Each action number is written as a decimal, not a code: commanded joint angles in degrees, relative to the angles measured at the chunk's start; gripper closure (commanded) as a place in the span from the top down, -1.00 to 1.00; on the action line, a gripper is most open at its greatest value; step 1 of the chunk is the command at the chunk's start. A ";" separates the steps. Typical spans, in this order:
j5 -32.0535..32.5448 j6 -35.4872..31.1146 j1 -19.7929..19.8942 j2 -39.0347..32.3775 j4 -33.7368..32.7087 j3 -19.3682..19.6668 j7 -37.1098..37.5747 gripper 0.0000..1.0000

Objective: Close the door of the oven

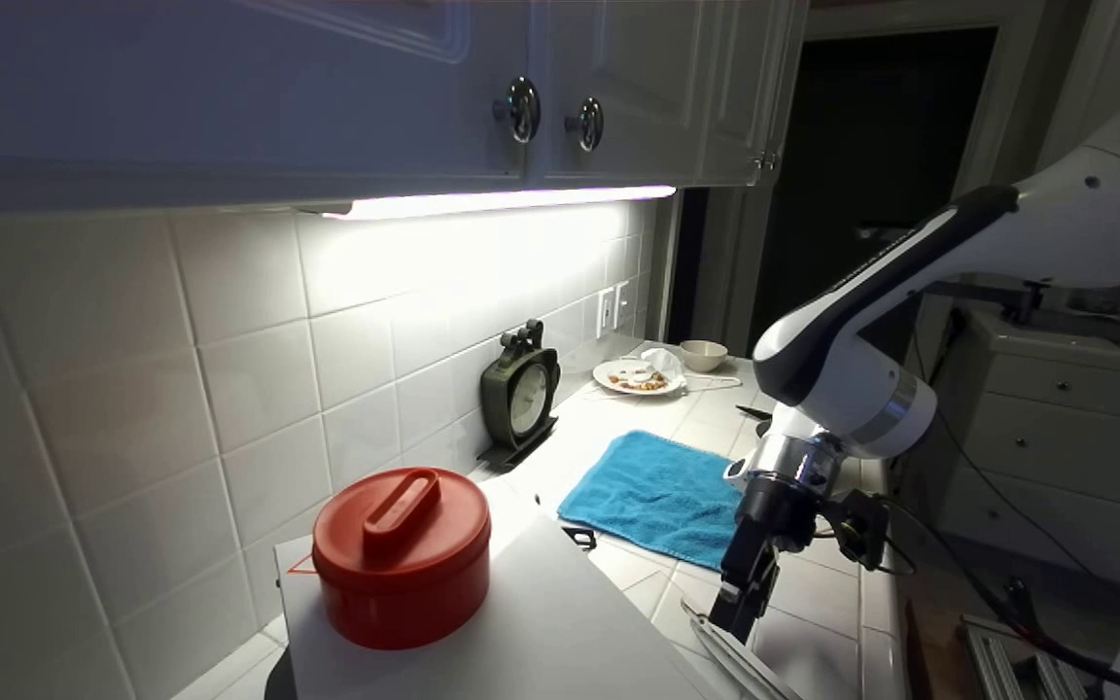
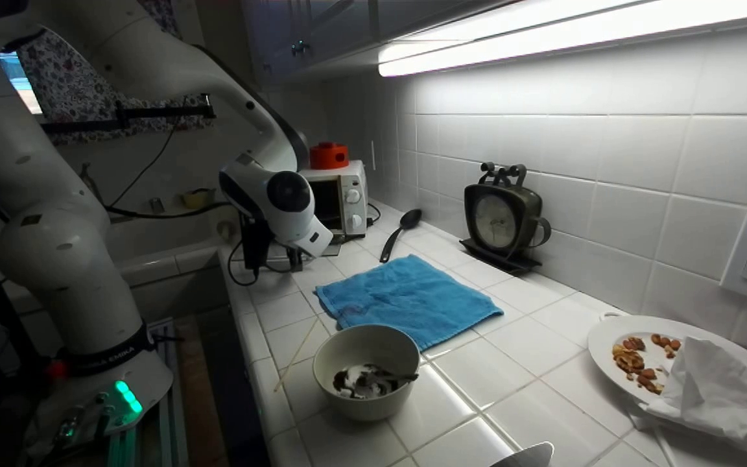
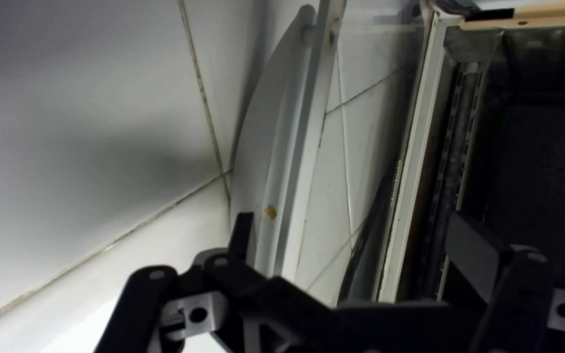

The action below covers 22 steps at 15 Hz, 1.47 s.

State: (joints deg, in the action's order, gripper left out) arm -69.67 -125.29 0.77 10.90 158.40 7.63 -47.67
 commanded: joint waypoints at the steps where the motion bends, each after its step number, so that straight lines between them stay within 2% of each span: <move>1: -2.09 1.16 1.05 0.44 -0.02 -1.19 -1.62 1.00; 4: -1.27 1.42 1.17 1.49 -0.05 -1.51 -0.32 1.00; 14: 4.20 0.90 1.84 7.57 -0.36 -3.81 11.05 1.00; 20: 9.18 2.82 1.03 13.31 -1.26 -5.41 20.18 1.00; 22: 10.03 3.34 0.73 17.15 0.57 -6.12 22.35 1.00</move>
State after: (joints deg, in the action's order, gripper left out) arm -61.83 -123.56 1.82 22.10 156.97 2.45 -29.98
